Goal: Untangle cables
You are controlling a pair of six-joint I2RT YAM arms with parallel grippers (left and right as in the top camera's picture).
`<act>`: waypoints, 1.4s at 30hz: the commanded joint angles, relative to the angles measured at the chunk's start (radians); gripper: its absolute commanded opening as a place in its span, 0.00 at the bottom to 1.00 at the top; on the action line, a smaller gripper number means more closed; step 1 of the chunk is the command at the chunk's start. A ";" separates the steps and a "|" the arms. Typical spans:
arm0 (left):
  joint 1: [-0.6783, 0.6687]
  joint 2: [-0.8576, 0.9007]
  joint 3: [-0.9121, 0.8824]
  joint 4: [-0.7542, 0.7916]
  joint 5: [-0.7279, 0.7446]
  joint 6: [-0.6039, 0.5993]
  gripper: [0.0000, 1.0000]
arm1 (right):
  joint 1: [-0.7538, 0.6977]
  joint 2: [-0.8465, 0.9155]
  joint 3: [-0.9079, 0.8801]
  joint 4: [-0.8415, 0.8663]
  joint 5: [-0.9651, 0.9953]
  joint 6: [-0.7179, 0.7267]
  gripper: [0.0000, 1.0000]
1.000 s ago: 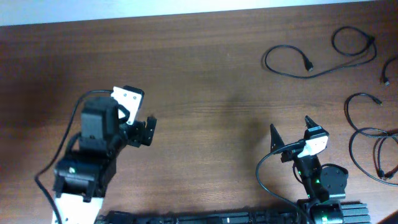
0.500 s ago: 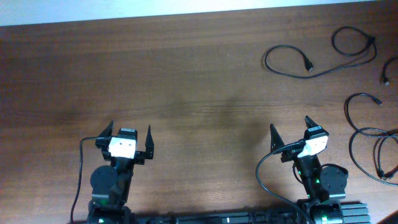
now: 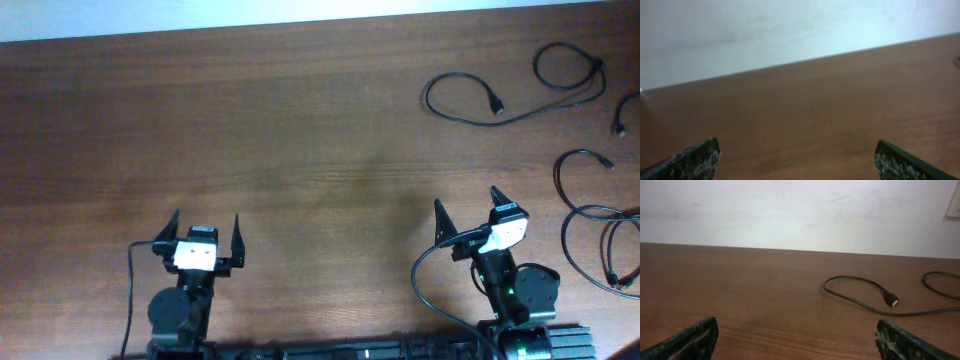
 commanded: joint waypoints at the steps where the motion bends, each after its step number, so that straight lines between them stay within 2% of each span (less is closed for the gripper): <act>1: 0.018 -0.044 -0.002 -0.007 0.011 -0.009 0.99 | 0.006 -0.008 -0.005 -0.006 0.002 -0.003 0.99; 6: 0.017 -0.044 -0.002 -0.007 0.011 -0.019 0.99 | 0.006 -0.008 -0.005 -0.006 0.002 -0.004 0.99; 12: 0.017 -0.044 -0.002 0.011 -0.092 -0.193 0.99 | 0.006 -0.008 -0.005 -0.006 0.002 -0.004 0.99; 42: 0.017 -0.043 -0.002 0.002 -0.095 -0.190 0.99 | 0.006 -0.008 -0.005 -0.006 0.002 -0.004 0.99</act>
